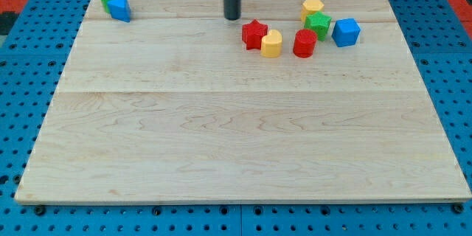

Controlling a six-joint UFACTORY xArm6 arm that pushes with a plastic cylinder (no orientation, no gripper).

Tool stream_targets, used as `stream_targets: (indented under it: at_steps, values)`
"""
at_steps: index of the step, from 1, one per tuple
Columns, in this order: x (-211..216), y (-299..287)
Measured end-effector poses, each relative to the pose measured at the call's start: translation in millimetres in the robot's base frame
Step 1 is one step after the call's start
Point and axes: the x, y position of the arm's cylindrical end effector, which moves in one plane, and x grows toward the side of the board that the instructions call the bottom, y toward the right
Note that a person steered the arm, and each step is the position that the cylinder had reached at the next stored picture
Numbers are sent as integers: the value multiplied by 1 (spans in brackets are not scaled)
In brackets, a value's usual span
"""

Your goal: Move the red star along with heart below the red circle

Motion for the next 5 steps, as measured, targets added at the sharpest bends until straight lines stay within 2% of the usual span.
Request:
stream_targets:
  at_steps: [1, 2, 3, 4, 5]
  values:
    - [52, 40]
    - [51, 46]
    - [16, 20]
    - [7, 39]
    - [32, 70]
